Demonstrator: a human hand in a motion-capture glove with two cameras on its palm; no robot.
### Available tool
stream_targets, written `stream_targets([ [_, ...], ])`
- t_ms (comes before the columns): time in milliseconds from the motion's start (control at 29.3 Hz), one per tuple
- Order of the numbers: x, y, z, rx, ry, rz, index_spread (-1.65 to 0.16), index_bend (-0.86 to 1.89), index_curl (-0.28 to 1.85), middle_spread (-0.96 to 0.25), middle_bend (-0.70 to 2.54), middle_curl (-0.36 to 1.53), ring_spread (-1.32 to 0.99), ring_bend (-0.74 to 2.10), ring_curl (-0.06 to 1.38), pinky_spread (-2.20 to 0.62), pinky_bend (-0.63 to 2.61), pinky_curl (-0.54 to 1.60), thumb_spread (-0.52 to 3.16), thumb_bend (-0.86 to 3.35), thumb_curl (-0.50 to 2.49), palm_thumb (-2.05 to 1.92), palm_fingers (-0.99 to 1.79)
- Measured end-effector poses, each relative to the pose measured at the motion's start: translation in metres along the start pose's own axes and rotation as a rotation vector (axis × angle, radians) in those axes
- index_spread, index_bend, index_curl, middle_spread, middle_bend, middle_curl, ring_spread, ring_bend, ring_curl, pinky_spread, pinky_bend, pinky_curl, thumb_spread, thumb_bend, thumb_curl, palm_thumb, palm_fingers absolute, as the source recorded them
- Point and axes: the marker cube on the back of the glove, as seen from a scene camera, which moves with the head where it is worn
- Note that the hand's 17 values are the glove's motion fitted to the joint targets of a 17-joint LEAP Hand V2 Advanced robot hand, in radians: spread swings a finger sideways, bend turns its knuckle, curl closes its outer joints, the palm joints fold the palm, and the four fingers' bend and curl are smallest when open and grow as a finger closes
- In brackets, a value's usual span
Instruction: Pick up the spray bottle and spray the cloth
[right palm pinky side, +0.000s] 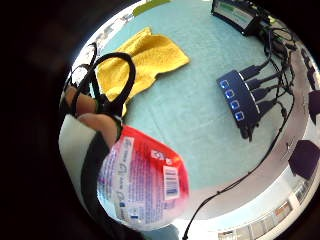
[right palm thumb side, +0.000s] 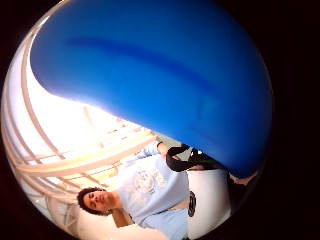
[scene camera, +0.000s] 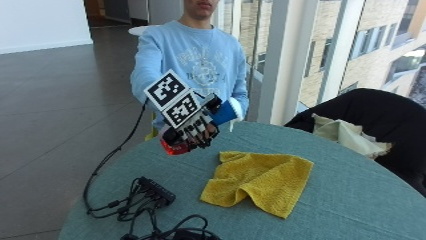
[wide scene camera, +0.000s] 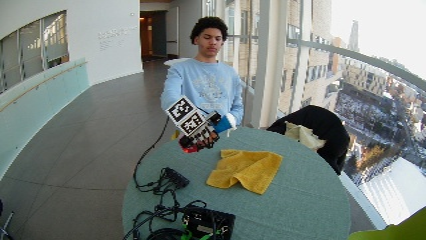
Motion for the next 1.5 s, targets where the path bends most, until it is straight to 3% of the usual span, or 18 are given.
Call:
stream_targets([
  [648,-0.015,-0.003,0.004,0.019,0.008,-0.039,-0.21,0.13,0.35,-0.08,0.39,0.47,-0.07,0.55,0.40,-0.02,0.35,0.38,0.81,-0.03,0.61,0.85,1.18],
  [989,-0.106,-0.020,0.018,0.261,-0.259,-0.335,-0.21,0.13,0.35,-0.08,0.39,0.47,-0.07,0.55,0.40,-0.03,0.35,0.38,0.82,-0.03,0.62,0.84,1.17],
  [1296,-0.203,-0.053,0.083,0.328,-0.426,-0.545,-0.21,0.13,0.35,-0.09,0.38,0.47,-0.06,0.55,0.40,-0.02,0.35,0.38,0.82,-0.03,0.62,0.84,1.17],
  [1501,-0.250,-0.073,0.126,0.393,-0.546,-0.605,-0.21,0.13,0.35,-0.10,0.38,0.47,-0.06,0.54,0.39,-0.02,0.35,0.38,0.82,-0.03,0.62,0.84,1.16],
])
